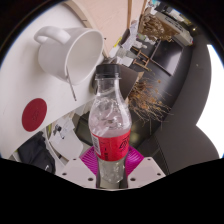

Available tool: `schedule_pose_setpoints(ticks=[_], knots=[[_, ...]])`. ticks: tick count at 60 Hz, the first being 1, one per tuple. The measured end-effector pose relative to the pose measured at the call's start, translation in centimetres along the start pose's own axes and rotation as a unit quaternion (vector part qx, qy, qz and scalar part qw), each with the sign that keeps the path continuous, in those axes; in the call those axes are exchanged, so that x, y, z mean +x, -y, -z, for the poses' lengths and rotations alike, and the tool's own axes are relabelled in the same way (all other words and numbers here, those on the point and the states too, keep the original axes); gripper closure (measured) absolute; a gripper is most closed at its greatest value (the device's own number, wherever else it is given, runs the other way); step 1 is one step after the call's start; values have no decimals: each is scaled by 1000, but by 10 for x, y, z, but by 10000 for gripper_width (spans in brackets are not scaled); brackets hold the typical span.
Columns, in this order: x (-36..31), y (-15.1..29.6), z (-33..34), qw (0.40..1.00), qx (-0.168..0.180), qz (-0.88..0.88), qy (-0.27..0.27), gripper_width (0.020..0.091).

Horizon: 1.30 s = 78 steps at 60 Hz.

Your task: Pour water

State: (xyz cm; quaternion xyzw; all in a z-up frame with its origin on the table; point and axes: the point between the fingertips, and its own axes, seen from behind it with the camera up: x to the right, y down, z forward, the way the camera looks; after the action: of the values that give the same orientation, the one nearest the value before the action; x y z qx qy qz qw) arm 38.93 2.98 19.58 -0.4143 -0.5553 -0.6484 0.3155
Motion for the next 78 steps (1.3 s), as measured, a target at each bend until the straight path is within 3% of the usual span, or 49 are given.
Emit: schedule_pose_setpoints(ticks=[9,17,31,41,47,68,78], knots=[[-6,-2,1,996,-1,-79,30,803],[-6,-15,8,955,-29,-283,83,802],[-8,-8,19,770,-20,-612,178,802],[-27,16,26,627,13,-742,235,802],[-46,29,30,575,23,-778,254,802],[-101,59,16,492,24,-825,276,803],[-119,68,19,496,23,-824,275,794]])
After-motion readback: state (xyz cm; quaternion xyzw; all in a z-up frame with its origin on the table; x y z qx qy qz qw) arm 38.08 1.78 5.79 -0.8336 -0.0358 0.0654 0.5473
